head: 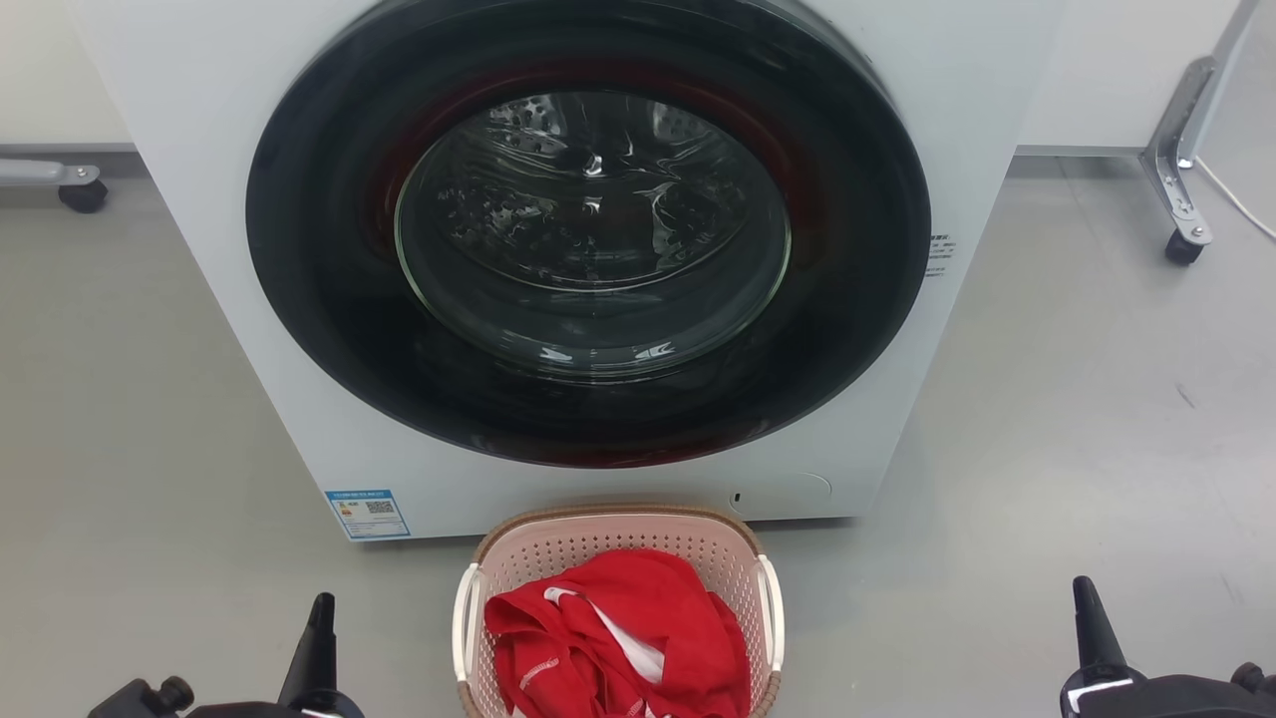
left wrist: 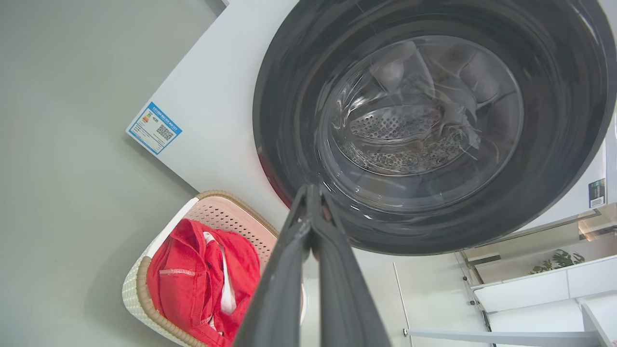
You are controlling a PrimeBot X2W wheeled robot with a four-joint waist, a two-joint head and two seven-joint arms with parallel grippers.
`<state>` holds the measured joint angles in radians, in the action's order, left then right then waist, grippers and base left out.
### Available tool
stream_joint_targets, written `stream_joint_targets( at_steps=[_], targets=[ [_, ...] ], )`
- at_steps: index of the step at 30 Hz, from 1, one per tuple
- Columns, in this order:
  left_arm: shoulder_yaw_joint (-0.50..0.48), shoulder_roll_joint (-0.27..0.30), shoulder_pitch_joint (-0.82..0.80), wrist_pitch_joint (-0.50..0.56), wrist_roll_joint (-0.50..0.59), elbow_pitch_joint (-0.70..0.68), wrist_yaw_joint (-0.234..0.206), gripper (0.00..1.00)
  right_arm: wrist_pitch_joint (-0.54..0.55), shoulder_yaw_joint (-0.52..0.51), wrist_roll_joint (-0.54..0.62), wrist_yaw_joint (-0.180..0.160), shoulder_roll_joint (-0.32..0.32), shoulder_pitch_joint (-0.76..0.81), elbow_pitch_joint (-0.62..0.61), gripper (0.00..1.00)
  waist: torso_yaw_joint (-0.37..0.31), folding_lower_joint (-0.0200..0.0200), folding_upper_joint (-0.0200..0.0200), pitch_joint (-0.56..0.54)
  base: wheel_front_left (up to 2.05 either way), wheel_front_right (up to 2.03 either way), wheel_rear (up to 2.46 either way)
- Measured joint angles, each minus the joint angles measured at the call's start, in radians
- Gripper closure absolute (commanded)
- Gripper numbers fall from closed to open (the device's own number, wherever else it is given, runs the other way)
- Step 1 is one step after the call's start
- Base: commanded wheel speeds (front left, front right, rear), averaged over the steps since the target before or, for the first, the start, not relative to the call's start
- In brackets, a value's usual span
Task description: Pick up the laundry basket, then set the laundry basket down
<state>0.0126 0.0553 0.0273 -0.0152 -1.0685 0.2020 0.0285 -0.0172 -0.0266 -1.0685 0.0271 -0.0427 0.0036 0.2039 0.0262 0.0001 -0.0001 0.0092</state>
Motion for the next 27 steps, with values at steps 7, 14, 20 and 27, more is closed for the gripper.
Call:
stream_joint_targets(
  at_steps=[7,14,20,27],
  targets=[
    [-0.015,-0.001,-0.011,0.024,-0.103,0.018,0.017,1.00,0.026,-0.021,-0.100,0.017,0.000,-0.018,0.020,1.00,-0.005,0.0000,0.0000,-0.001,0.00,0.00,0.00],
    [-0.038,-0.002,-0.041,0.050,-0.199,0.038,0.036,1.00,0.052,-0.040,-0.206,0.036,0.000,-0.037,0.036,1.00,-0.010,0.0000,0.0000,-0.003,0.00,0.00,0.00],
    [-0.055,-0.005,-0.047,0.072,-0.293,0.051,0.052,1.00,0.070,-0.059,-0.292,0.050,0.000,-0.042,0.057,1.00,-0.015,0.0000,0.0000,-0.004,0.00,0.00,0.00],
    [-0.077,-0.009,-0.083,0.102,-0.407,0.074,0.073,1.00,0.101,-0.082,-0.410,0.071,0.000,-0.068,0.072,1.00,-0.021,0.0000,0.0001,-0.006,0.00,0.00,0.00]
  ],
)
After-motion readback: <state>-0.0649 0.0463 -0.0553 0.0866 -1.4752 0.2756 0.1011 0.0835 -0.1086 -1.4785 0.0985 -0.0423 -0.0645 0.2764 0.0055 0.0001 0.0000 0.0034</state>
